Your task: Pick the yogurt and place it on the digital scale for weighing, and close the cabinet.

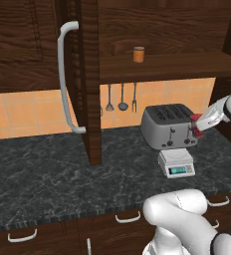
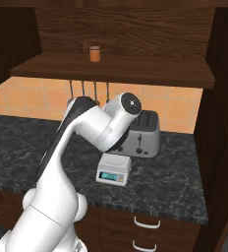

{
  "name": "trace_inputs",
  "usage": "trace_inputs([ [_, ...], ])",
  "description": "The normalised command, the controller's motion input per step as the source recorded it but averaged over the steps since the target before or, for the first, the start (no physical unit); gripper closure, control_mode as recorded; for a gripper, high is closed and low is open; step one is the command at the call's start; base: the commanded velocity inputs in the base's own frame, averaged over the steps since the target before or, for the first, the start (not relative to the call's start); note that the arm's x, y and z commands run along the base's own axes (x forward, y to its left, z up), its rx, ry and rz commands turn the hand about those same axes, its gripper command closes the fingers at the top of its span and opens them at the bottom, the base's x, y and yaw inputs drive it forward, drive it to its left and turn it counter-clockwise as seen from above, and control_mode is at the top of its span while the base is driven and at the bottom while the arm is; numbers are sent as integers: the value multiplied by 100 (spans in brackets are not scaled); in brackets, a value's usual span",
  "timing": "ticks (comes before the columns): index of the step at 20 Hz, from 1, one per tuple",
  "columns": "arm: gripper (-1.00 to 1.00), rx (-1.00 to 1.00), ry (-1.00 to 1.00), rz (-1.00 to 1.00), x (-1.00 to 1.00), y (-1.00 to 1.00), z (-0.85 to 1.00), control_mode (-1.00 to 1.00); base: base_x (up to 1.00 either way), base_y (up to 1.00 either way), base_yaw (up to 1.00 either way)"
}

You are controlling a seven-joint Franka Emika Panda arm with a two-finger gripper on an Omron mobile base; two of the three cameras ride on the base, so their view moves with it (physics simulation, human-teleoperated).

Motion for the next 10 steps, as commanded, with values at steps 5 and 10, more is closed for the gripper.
trace_inputs([
  [5,100,1,0,7,30,-7,-62,-100,0,0,0],
  [10,100,5,0,3,22,0,-59,-100,0,0,0],
])
